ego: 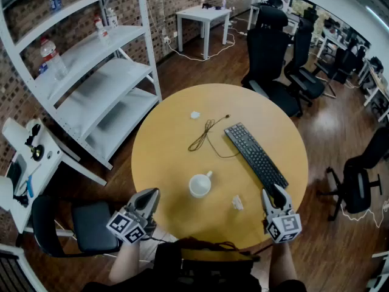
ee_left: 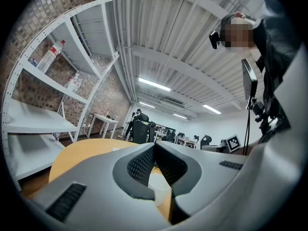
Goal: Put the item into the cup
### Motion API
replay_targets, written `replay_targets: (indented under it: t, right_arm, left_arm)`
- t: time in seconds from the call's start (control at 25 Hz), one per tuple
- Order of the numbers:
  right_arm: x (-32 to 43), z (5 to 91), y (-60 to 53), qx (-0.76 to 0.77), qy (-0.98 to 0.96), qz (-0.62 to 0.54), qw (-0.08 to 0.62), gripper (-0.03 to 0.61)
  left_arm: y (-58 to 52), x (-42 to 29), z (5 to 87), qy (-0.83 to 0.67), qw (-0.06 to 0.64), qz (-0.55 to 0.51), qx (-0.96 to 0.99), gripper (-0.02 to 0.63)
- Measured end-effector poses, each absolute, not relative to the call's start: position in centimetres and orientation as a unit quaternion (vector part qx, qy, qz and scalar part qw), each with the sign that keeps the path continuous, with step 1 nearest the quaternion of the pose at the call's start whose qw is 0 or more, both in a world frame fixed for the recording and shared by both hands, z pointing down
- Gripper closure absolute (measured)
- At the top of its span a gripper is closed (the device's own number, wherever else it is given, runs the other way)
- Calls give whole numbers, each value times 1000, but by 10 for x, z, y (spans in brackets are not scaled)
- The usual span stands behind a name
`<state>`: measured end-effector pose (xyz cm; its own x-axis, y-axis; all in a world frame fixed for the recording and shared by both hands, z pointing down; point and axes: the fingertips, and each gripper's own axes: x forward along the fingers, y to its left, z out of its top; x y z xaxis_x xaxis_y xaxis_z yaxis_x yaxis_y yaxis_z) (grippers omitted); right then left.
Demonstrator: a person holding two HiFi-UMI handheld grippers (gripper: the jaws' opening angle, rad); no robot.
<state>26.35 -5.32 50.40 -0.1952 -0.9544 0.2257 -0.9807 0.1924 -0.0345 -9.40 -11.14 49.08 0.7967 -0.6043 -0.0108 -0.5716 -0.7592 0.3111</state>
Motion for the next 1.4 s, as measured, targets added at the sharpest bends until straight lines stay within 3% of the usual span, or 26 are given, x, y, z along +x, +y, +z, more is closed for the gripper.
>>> replay_targets:
  t: [0.08,0.28,0.56,1.0,1.04,1.16,1.28,1.4]
  right_arm:
    - [253,505,-63,622,-773,90,87,403]
    - [227,533,-71,604,-778,126,120,402]
    - [182,624,-69,546,-781,188,237,259]
    - [190,703,-63,538,-737,243,329,261]
    - [191,707,-60,537,-731,243,344,266]
    - [201,706,-60,553,-714,229,363,432]
    - [208,698,-63,563,-713,220,357,487]
    - [208,688,-64,567,-716,217,345,499]
  left_arm:
    - [-114,-90,486,-311,141,-55,938,618]
    - [-118,-83,477,-298,133,-52,944,618]
    - [-109,-89,485,-308,159,-48,937,618]
    - [-97,-124,499,-349,178,-26,920,618]
    - [-96,-125,501,-350,181,-24,919,618]
    - [-93,-130,507,-353,186,-16,917,618]
    - [-94,-132,510,-355,190,-13,915,618]
    - [-96,-130,509,-351,190,-18,917,619]
